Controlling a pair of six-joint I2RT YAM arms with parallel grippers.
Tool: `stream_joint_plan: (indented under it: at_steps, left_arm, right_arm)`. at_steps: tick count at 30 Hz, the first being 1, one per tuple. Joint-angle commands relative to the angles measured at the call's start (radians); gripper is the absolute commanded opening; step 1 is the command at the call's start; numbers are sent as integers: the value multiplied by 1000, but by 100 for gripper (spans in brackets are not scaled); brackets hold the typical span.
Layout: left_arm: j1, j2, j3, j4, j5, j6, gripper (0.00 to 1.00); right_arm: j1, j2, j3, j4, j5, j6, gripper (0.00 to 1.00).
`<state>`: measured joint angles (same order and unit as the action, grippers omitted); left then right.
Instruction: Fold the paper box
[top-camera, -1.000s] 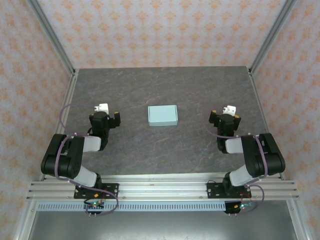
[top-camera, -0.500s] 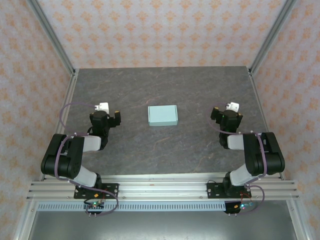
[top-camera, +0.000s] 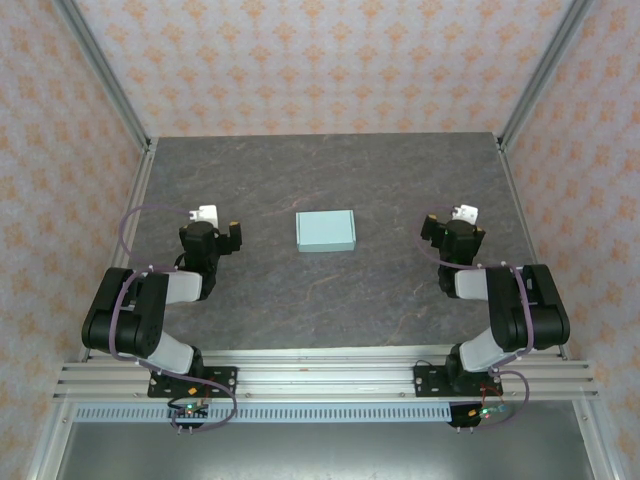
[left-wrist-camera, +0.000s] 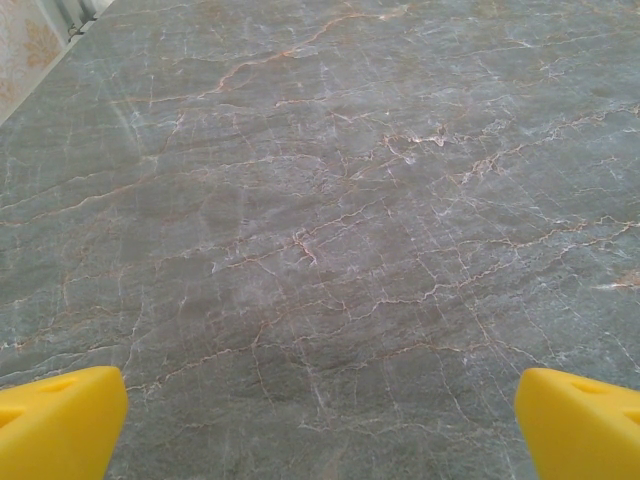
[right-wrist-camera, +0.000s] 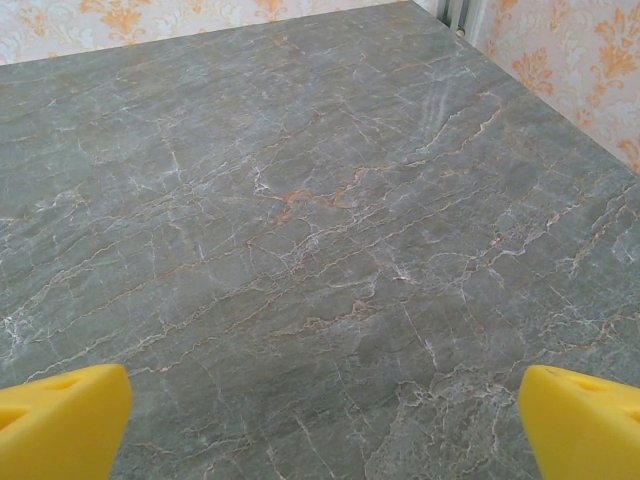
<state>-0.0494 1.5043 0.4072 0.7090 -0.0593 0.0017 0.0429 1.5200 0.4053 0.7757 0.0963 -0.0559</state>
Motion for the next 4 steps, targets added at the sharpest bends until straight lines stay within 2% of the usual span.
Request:
stream_joint_plan:
  at_steps: [1, 4]
  left_arm:
    - [9, -8, 24, 27, -1, 18, 100]
    - [9, -7, 22, 29, -3, 18, 100]
  right_arm:
    - [-1, 0, 12, 0, -7, 14, 99]
    - [-1, 0, 12, -1, -7, 14, 99]
